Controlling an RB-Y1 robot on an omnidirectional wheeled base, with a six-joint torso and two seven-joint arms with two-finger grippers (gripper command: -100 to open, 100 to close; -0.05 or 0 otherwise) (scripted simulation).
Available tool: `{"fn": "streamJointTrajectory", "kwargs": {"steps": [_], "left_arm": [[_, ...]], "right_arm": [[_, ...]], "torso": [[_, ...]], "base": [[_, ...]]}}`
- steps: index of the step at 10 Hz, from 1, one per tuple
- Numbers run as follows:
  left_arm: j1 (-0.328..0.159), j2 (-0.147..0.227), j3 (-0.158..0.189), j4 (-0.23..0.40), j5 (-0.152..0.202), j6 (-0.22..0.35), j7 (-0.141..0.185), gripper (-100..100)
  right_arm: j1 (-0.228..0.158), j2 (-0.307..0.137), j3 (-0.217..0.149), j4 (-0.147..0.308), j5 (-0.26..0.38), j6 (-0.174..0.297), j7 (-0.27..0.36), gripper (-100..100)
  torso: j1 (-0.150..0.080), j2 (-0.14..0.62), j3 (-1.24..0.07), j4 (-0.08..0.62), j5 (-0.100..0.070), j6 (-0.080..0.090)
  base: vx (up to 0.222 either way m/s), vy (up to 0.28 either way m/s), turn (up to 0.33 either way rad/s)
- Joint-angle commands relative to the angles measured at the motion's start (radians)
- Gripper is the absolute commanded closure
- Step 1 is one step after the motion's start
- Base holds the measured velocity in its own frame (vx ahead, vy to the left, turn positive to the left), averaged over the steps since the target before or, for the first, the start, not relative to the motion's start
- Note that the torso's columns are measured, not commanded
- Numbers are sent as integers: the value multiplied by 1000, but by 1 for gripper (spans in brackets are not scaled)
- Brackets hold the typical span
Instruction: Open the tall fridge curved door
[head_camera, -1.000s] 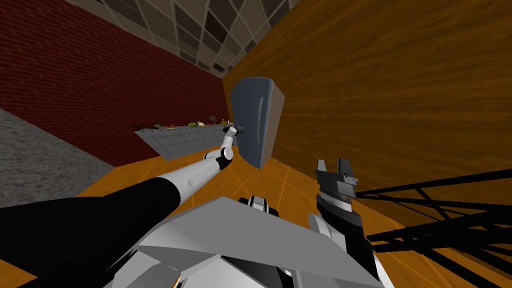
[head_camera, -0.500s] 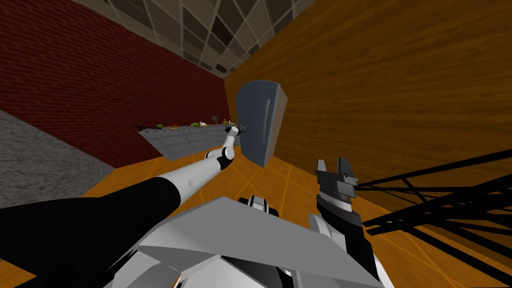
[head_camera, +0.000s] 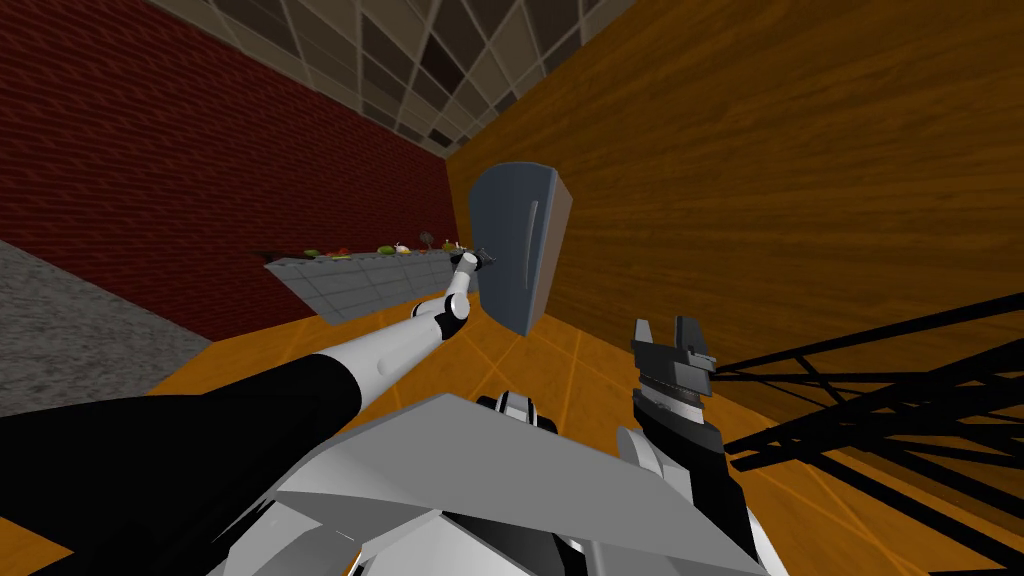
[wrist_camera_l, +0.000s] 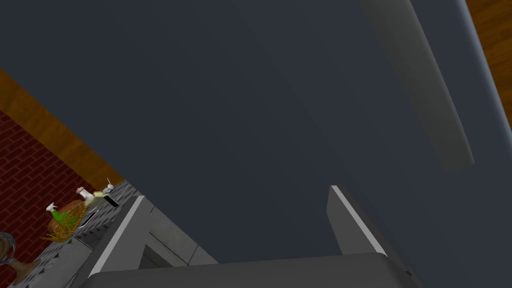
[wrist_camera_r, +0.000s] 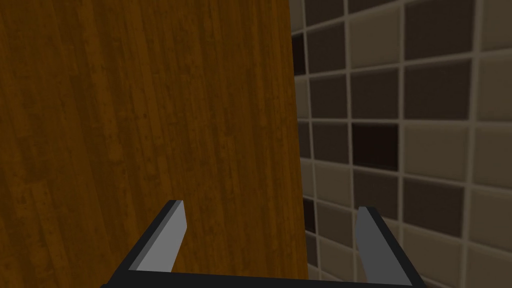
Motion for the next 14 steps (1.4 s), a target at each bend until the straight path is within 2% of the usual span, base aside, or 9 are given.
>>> {"fn": "streamJointTrajectory", "kwargs": {"steps": [1,12,13,14], "left_arm": [[-9,-7,15,8,10,-1,17,-100],[-47,-39,77,43,43,-1,94,-100],[-47,-36,73,45,44,-3,86,-100],[-62,-23,76,55,33,7,97,-100]], "right_arm": [[0,0,0,0,0,0,0,0],[0,0,0,0,0,0,0,0],[0,0,0,0,0,0,0,0],[0,0,0,0,0,0,0,0]], "torso": [[2,4,3,1,1,0],[2,7,4,2,1,0],[1,5,3,2,0,0],[5,9,6,3,1,-1]], "base": [[160,-94,-53],[171,-96,-56],[83,-49,-7],[113,-36,8]]}}
